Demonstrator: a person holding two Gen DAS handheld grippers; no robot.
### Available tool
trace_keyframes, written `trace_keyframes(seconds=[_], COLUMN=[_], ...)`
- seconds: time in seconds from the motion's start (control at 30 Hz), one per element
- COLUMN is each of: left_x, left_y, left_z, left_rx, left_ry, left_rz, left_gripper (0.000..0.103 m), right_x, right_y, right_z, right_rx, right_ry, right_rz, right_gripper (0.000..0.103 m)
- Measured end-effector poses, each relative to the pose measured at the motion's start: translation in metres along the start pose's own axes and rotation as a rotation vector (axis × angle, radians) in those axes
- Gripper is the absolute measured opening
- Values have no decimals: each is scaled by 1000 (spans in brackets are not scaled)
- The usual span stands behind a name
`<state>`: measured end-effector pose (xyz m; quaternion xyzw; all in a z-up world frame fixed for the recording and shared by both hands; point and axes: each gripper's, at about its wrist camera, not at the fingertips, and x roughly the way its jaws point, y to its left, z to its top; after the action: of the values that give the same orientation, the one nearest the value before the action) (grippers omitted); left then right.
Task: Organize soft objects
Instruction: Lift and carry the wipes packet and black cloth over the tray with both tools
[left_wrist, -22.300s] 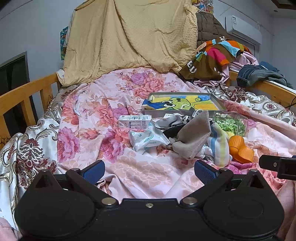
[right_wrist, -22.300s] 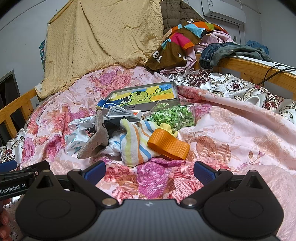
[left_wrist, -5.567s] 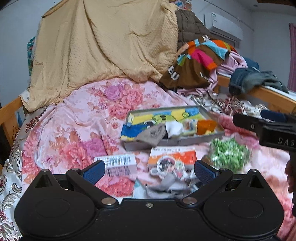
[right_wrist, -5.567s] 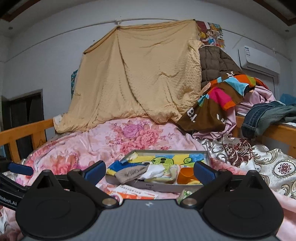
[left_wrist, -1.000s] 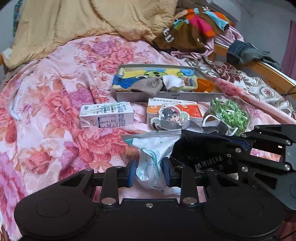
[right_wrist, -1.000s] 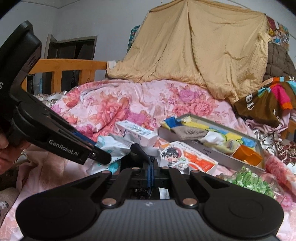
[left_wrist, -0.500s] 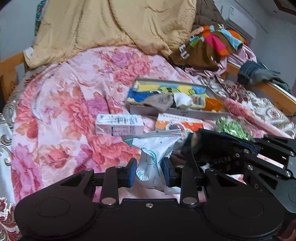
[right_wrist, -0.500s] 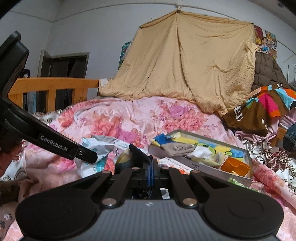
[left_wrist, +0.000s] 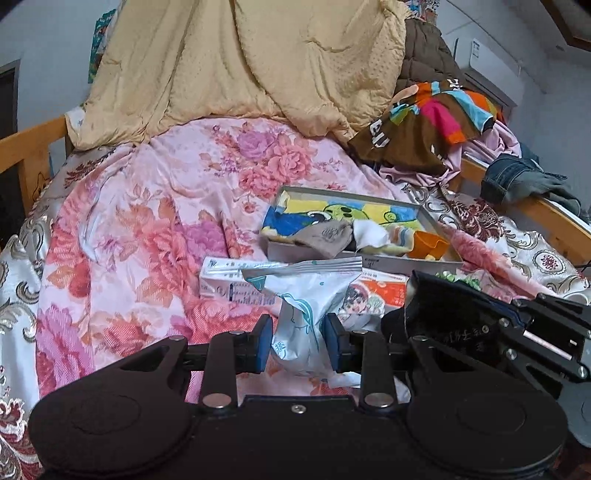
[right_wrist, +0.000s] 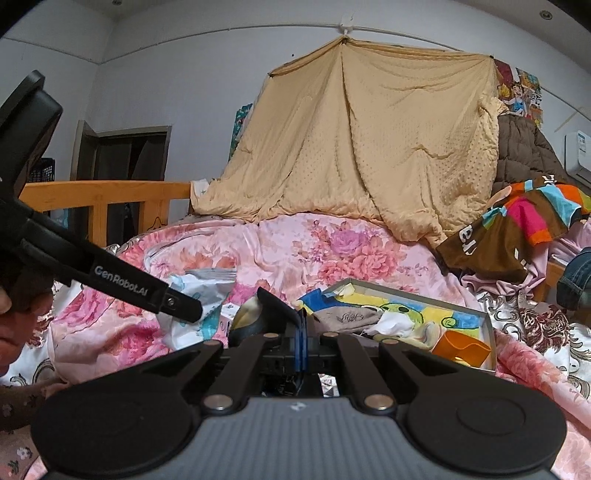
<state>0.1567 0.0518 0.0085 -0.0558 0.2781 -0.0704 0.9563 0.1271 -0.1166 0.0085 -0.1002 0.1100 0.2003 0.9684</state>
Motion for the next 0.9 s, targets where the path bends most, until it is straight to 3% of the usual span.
trace_keyframes(seconds=[0.43,0.63,0.9], left_x=[19,46,103], left_y=[-12,-22,-41], left_z=[34,60,98], left_rx=[11,27,67], left_ry=[-50,-73,-94], left_rz=[-27,-40,-58], left_gripper=[33,33,33], right_x=[12,49,111], right_y=[-33,-78,-132], right_z=[27,57,56], right_rx=[38,111,207], right_ry=[-59,-111,-110], right_rz=[-24,-47,-73], right_gripper=[1,1,1])
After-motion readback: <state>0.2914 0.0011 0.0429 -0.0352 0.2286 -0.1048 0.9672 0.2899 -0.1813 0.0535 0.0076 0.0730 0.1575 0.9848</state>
